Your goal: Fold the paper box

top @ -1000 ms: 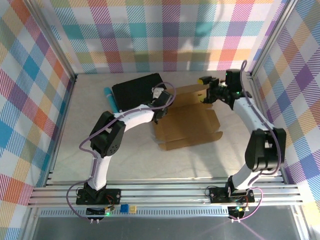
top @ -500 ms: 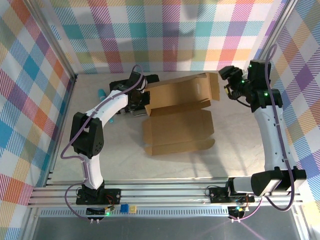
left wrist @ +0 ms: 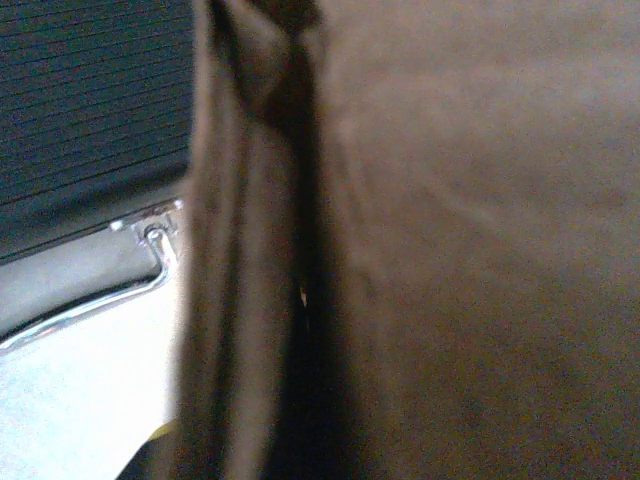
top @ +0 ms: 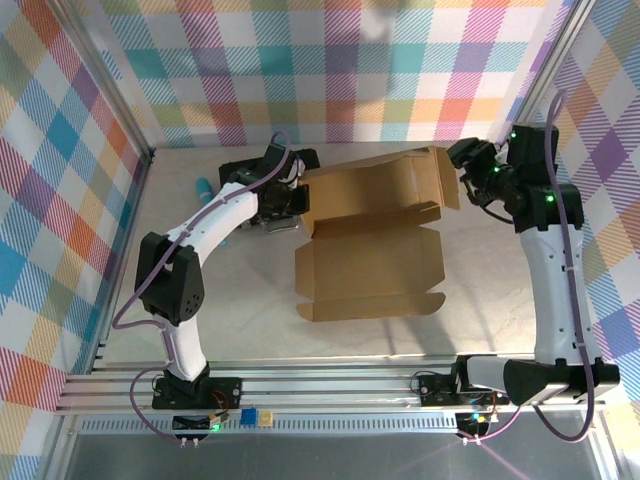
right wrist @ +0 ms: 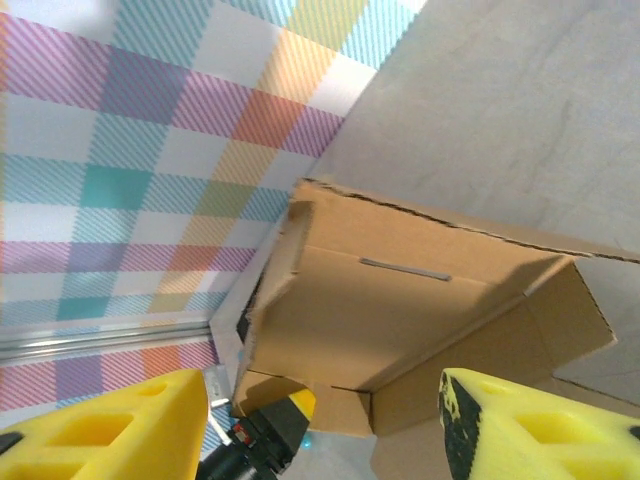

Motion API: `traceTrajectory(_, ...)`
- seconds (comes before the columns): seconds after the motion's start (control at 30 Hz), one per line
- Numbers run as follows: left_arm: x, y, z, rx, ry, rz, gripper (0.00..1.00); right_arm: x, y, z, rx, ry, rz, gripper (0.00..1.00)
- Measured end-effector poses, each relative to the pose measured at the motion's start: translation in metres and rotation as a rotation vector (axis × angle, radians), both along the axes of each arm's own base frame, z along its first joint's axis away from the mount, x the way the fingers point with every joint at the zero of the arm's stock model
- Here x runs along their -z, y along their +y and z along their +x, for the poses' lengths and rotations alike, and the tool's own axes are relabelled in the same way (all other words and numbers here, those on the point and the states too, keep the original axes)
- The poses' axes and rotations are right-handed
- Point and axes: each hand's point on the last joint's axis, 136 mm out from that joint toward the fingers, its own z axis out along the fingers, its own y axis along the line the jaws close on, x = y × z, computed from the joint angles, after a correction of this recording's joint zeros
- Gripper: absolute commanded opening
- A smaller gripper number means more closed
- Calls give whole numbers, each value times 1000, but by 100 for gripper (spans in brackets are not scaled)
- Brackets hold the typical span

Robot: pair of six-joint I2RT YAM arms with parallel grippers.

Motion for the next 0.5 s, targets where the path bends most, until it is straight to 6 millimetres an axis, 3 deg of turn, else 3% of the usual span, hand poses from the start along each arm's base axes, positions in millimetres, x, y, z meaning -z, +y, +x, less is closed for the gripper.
traceTrajectory(0.17,-10,0,-26,2,12,74,0,-34,2,-3,-16,-76,-4,47)
traceTrajectory(0.27,-14,-2,-42,8,16,123,0,-42,8,7,-47,-83,15,44)
traceTrajectory(0.37,-17,-2,-52,6,19,147,0,-32,14,27,-71,-45,29,43)
traceTrajectory(0.5,-20,2,-58,-3,30,166,0,8,18,45,-87,91,46,42)
